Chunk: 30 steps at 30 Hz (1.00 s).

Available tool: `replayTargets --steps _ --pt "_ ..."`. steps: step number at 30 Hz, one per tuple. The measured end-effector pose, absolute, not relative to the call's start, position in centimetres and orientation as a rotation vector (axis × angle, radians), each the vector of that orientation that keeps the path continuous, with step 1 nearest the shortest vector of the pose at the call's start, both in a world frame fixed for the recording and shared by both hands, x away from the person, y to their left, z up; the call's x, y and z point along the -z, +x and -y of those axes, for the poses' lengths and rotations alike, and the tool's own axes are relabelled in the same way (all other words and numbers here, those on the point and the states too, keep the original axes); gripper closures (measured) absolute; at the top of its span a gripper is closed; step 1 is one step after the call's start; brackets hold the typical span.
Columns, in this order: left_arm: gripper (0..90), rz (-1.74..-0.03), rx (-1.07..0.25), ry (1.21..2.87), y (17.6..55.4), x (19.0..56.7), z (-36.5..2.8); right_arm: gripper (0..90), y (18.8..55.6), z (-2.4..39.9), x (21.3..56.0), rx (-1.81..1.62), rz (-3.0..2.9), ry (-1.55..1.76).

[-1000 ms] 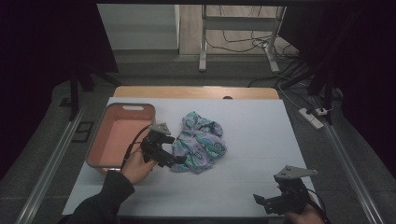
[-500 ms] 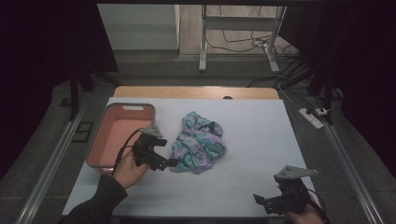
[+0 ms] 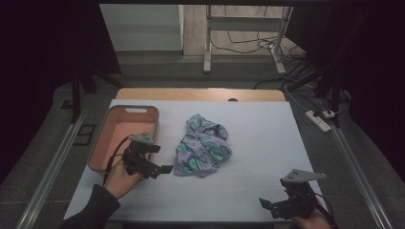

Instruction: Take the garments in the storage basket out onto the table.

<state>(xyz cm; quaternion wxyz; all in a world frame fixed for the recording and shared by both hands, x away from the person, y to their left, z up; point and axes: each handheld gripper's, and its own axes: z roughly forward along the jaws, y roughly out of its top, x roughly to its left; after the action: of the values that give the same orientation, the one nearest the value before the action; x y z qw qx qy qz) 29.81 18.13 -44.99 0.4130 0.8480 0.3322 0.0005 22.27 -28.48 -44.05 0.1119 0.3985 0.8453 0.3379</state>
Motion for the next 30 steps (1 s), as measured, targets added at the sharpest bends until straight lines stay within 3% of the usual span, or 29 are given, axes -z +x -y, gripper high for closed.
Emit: replayTargets --steps 30 --pt "0.0 -0.935 -0.051 2.052 26.3 45.7 -22.7 0.0 22.3 28.4 44.1 -0.979 -2.485 1.166"
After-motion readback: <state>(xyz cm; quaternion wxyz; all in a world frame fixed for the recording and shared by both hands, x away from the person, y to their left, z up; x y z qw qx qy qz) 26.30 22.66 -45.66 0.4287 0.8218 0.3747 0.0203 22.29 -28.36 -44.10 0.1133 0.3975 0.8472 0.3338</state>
